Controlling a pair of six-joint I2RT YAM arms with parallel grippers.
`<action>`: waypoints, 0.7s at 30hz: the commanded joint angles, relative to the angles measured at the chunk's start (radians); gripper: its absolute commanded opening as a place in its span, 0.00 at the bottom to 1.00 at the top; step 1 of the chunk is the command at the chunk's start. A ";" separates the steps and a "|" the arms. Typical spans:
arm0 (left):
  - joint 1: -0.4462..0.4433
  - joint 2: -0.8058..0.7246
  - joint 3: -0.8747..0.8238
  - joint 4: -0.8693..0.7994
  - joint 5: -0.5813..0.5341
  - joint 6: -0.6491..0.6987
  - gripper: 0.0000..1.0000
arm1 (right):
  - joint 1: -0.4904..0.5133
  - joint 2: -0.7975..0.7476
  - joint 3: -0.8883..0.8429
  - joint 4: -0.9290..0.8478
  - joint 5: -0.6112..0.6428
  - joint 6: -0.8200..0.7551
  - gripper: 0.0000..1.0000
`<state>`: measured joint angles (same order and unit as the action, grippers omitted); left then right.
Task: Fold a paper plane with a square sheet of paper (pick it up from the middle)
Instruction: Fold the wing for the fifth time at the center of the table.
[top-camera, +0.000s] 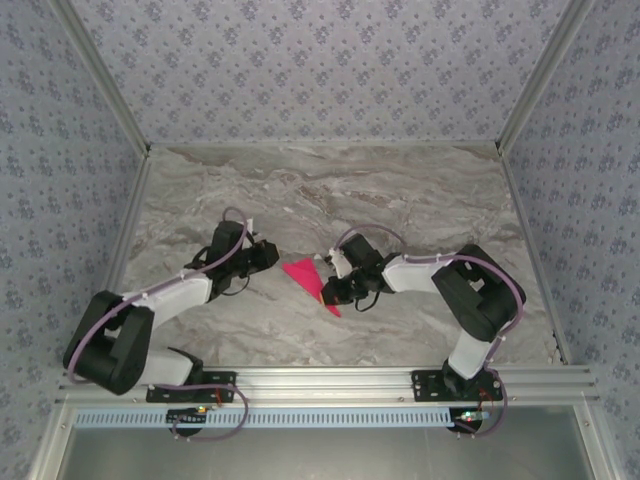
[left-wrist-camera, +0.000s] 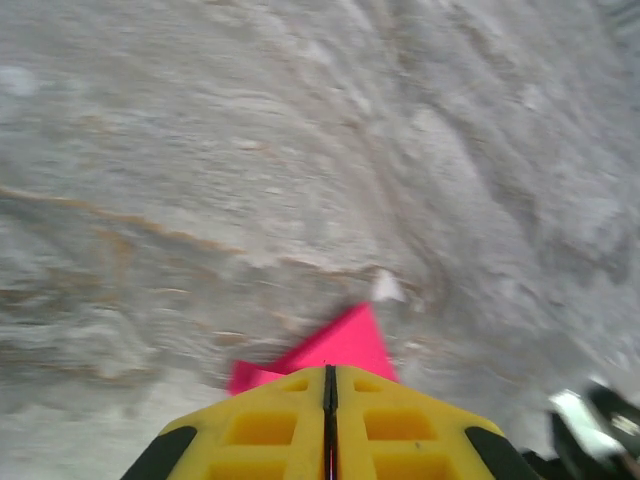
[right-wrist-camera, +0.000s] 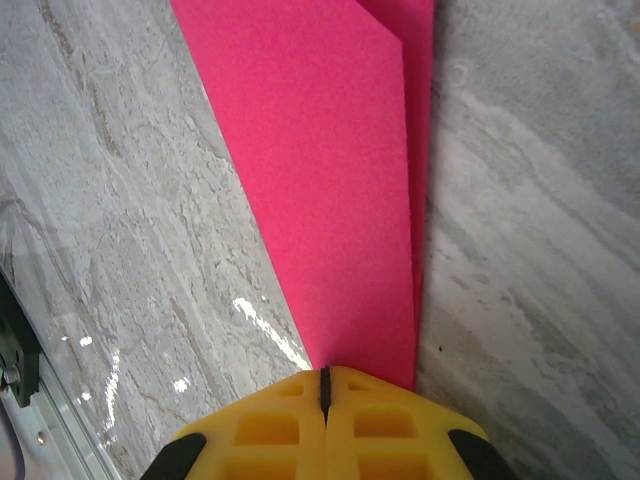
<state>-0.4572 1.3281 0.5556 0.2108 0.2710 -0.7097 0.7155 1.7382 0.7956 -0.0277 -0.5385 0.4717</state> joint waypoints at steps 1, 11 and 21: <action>-0.053 -0.002 -0.043 0.073 0.043 -0.049 0.10 | -0.014 0.077 0.025 -0.078 0.106 0.023 0.00; -0.162 0.198 0.027 0.143 0.057 -0.045 0.09 | -0.032 0.064 0.044 -0.091 0.070 -0.021 0.00; -0.164 0.274 0.044 0.182 0.032 -0.044 0.09 | -0.031 0.043 0.048 -0.109 0.021 -0.069 0.00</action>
<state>-0.6174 1.5906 0.5777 0.3595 0.3138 -0.7532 0.6956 1.7802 0.8516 -0.0395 -0.5484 0.4374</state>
